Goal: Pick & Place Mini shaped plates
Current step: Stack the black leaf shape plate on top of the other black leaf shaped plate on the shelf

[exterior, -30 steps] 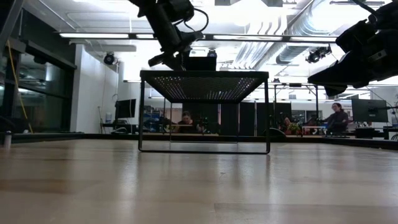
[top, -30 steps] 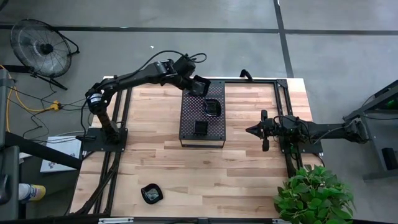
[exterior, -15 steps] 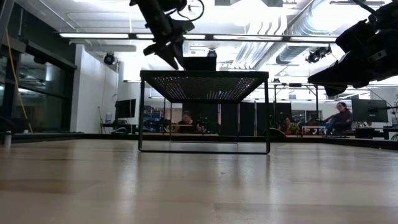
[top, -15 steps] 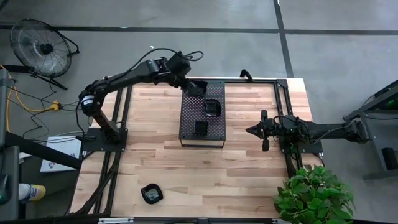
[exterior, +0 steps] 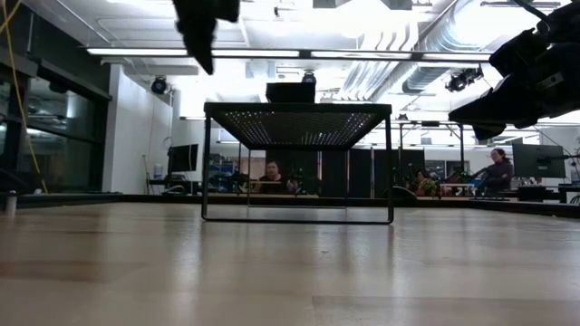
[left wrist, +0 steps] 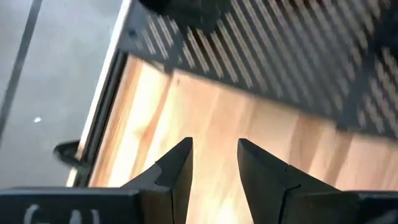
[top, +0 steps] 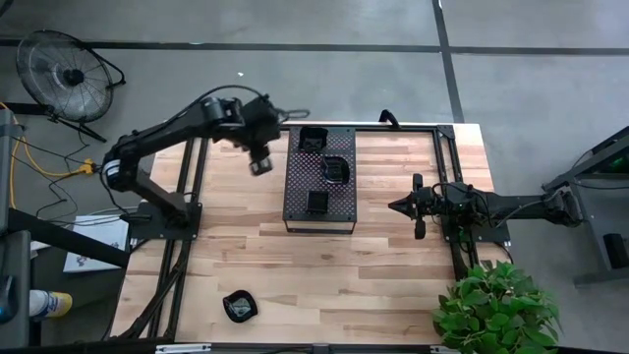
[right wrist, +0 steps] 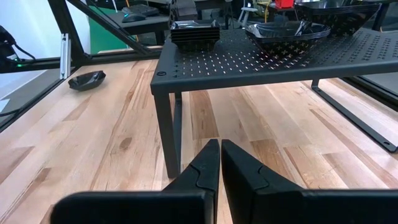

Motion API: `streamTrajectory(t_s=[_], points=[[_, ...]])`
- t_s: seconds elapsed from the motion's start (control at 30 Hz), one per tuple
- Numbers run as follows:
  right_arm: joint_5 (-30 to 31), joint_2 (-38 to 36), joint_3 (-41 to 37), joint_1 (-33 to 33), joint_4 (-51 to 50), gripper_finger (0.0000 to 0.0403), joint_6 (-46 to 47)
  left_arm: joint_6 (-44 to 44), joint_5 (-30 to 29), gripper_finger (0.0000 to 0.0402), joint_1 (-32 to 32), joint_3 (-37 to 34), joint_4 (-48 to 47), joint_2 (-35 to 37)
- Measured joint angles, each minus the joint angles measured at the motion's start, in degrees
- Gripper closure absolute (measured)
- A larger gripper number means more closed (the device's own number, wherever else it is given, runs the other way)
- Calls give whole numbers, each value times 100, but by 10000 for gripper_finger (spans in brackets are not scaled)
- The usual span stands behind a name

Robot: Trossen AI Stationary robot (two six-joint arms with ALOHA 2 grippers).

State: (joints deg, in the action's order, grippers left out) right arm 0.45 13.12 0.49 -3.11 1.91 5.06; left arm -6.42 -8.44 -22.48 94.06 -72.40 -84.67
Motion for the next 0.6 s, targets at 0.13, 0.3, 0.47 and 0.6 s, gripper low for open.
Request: streamTrajectory(t_s=[0.13,0.3,0.47,0.6], points=[[0,1,0,-2,0,391,0,-100,-289,279,428,0,-756,311],[1,0,0,0,0,391,0,-81,-545,279,1174,0,-1459,648],[0,-1,0,0,0,391,0,193,-615,279,2135,-2,-1779,888],[1,-1,0,-1,0,391,0,272,-621,279,3052,-6,-1766,973]])
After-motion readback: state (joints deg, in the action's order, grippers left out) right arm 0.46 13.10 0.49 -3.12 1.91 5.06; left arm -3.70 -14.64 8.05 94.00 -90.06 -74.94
